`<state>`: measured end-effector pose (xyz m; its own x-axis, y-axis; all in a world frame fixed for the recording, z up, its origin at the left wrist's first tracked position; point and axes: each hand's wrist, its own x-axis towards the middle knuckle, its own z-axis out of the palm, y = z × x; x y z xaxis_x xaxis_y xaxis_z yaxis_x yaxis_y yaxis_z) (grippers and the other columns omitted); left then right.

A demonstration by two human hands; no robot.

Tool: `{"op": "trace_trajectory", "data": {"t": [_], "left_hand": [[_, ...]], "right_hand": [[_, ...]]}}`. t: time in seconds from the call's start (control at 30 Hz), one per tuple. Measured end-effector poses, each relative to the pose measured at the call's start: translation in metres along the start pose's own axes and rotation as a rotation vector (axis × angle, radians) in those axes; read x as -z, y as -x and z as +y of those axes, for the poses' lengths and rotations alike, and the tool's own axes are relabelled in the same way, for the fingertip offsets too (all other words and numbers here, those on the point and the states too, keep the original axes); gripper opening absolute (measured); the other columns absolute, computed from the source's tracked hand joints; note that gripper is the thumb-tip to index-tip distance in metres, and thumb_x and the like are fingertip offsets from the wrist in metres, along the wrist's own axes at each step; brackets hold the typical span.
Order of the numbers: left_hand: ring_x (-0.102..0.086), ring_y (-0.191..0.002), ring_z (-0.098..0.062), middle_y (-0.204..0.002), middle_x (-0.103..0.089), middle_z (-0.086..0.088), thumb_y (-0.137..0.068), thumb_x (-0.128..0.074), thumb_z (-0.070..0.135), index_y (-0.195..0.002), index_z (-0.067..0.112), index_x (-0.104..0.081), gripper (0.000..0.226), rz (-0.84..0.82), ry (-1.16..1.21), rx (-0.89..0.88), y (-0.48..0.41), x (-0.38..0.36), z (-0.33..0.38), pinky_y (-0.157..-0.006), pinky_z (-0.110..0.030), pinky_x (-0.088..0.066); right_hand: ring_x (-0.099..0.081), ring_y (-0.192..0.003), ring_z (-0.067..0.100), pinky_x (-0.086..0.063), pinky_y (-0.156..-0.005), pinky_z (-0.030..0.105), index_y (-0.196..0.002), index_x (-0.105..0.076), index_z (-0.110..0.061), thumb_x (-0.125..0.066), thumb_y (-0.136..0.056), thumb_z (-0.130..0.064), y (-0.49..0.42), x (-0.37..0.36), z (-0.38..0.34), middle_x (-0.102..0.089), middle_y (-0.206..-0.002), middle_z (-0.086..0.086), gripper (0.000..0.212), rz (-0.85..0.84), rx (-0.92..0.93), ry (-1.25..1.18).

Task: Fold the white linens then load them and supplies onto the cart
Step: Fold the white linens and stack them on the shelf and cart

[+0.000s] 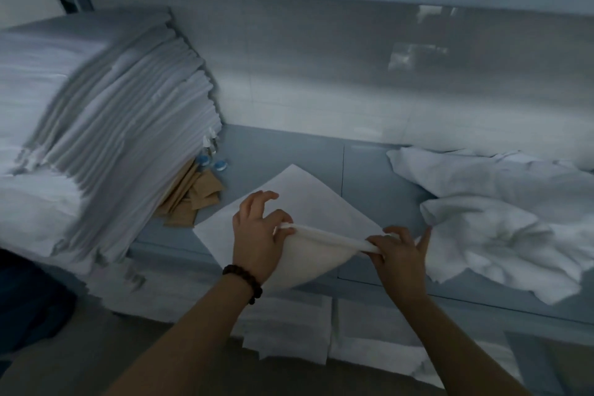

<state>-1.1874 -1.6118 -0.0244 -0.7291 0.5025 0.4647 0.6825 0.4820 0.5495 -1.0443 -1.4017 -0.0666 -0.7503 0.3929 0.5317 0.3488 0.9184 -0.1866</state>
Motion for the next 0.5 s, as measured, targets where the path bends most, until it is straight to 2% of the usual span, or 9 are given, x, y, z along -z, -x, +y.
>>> {"op": "trace_trajectory", "data": {"t": [0.13, 0.27, 0.37, 0.5], "left_hand": [[-0.049, -0.117, -0.037, -0.121, -0.057, -0.012, -0.079, -0.076, 0.007, -0.076, 0.017, -0.070, 0.011, 0.024, 0.057, -0.046, 0.008, 0.013, -0.001, -0.091, -0.052, -0.039], [-0.049, -0.113, -0.039, -0.120, -0.057, -0.013, -0.082, -0.070, 0.016, -0.076, 0.016, -0.070, 0.006, 0.057, 0.093, -0.098, 0.003, 0.028, 0.003, -0.092, -0.054, -0.039], [-0.048, -0.111, -0.038, -0.120, -0.056, -0.012, -0.084, -0.063, 0.024, -0.078, 0.013, -0.070, 0.014, 0.103, 0.108, -0.098, -0.009, 0.040, 0.008, -0.091, -0.047, -0.038], [-0.047, -0.114, -0.039, -0.122, -0.055, -0.013, -0.084, -0.071, 0.016, -0.080, 0.012, -0.070, 0.006, 0.129, 0.119, -0.124, -0.022, 0.056, 0.012, -0.094, -0.047, -0.035]], "right_hand": [[-0.064, -0.081, 0.026, -0.017, -0.101, 0.076, -0.075, -0.073, -0.020, -0.091, -0.057, -0.017, 0.024, 0.019, -0.012, -0.064, -0.062, -0.001, 0.025, 0.072, -0.022, 0.062], [-0.061, -0.079, 0.029, -0.021, -0.103, 0.074, -0.078, -0.073, -0.019, -0.088, -0.059, -0.016, 0.044, 0.038, -0.028, -0.063, -0.066, 0.001, 0.025, 0.127, -0.075, 0.146], [-0.061, -0.083, 0.031, -0.019, -0.104, 0.073, -0.078, -0.072, -0.017, -0.086, -0.059, -0.011, 0.052, 0.052, -0.033, -0.063, -0.071, 0.003, 0.024, 0.089, -0.189, 0.194], [-0.061, -0.086, 0.034, -0.020, -0.103, 0.075, -0.078, -0.071, -0.012, -0.081, -0.065, -0.005, 0.059, 0.062, -0.030, -0.064, -0.077, 0.007, 0.019, 0.040, -0.289, 0.214]]}}
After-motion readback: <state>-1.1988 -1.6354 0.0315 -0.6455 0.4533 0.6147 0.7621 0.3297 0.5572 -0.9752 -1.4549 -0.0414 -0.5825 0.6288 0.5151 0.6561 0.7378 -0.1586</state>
